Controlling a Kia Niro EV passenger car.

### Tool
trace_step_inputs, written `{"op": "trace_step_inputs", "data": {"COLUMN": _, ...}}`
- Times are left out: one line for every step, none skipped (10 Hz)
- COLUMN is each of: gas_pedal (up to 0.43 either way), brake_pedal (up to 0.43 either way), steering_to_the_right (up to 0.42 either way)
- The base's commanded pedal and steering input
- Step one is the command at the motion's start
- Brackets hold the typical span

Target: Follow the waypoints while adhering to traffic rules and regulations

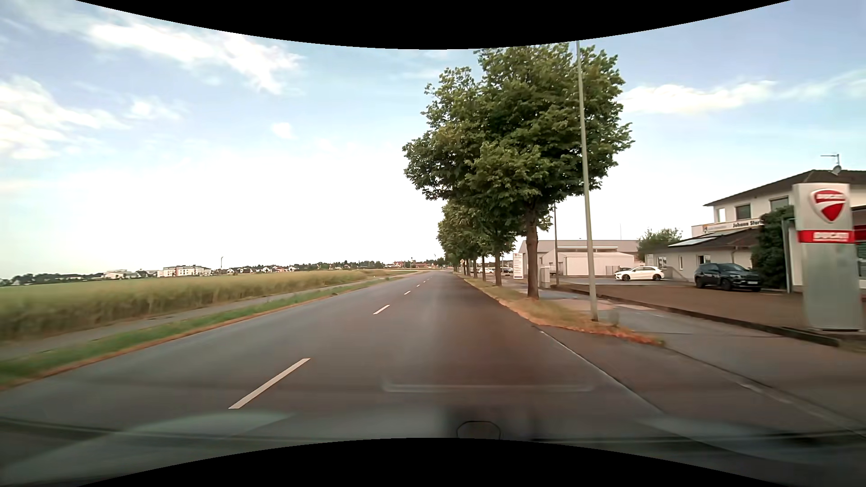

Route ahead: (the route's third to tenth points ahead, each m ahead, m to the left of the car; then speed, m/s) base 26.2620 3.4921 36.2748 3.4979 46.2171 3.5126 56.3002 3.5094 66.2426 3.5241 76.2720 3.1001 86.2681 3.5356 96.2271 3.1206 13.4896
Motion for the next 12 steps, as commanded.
{"op": "trace_step_inputs", "data": {"gas_pedal": 0.157, "brake_pedal": 0.000, "steering_to_the_right": -0.003}}
{"op": "trace_step_inputs", "data": {"gas_pedal": 0.157, "brake_pedal": 0.000, "steering_to_the_right": -0.003}}
{"op": "trace_step_inputs", "data": {"gas_pedal": 0.157, "brake_pedal": 0.000, "steering_to_the_right": -0.002}}
{"op": "trace_step_inputs", "data": {"gas_pedal": 0.157, "brake_pedal": 0.000, "steering_to_the_right": -0.004}}
{"op": "trace_step_inputs", "data": {"gas_pedal": 0.157, "brake_pedal": 0.000, "steering_to_the_right": -0.004}}
{"op": "trace_step_inputs", "data": {"gas_pedal": 0.157, "brake_pedal": 0.000, "steering_to_the_right": -0.006}}
{"op": "trace_step_inputs", "data": {"gas_pedal": 0.157, "brake_pedal": 0.000, "steering_to_the_right": -0.007}}
{"op": "trace_step_inputs", "data": {"gas_pedal": 0.157, "brake_pedal": 0.000, "steering_to_the_right": -0.006}}
{"op": "trace_step_inputs", "data": {"gas_pedal": 0.157, "brake_pedal": 0.000, "steering_to_the_right": -0.006}}
{"op": "trace_step_inputs", "data": {"gas_pedal": 0.157, "brake_pedal": 0.000, "steering_to_the_right": -0.006}}
{"op": "trace_step_inputs", "data": {"gas_pedal": 0.157, "brake_pedal": 0.000, "steering_to_the_right": -0.006}}
{"op": "trace_step_inputs", "data": {"gas_pedal": 0.157, "brake_pedal": 0.000, "steering_to_the_right": -0.005}}
